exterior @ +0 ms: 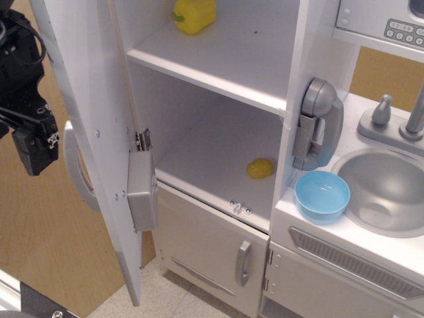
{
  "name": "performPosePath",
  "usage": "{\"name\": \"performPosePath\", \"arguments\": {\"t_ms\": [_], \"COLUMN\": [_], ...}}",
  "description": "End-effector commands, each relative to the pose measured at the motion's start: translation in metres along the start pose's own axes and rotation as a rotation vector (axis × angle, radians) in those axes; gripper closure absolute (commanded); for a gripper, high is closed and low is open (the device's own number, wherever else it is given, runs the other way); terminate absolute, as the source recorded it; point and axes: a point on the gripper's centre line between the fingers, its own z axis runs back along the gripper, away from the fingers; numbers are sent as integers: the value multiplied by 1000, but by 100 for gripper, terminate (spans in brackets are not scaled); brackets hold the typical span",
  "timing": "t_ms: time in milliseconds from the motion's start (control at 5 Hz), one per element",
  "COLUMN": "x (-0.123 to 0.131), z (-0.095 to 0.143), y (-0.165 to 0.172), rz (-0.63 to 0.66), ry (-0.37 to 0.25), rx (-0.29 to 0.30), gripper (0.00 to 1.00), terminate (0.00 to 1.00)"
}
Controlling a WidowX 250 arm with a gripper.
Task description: Close fridge
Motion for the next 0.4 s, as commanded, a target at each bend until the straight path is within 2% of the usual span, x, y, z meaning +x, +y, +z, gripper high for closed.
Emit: {"name": "performPosePath", "arguments": {"t_ms": [0,200], "x": [0,13], "z": [0,5], "y": [0,0], "rz": [0,-79], "ry": [0,-8], "rx": [0,-28], "gripper": [0,0], "terminate": [0,0]}}
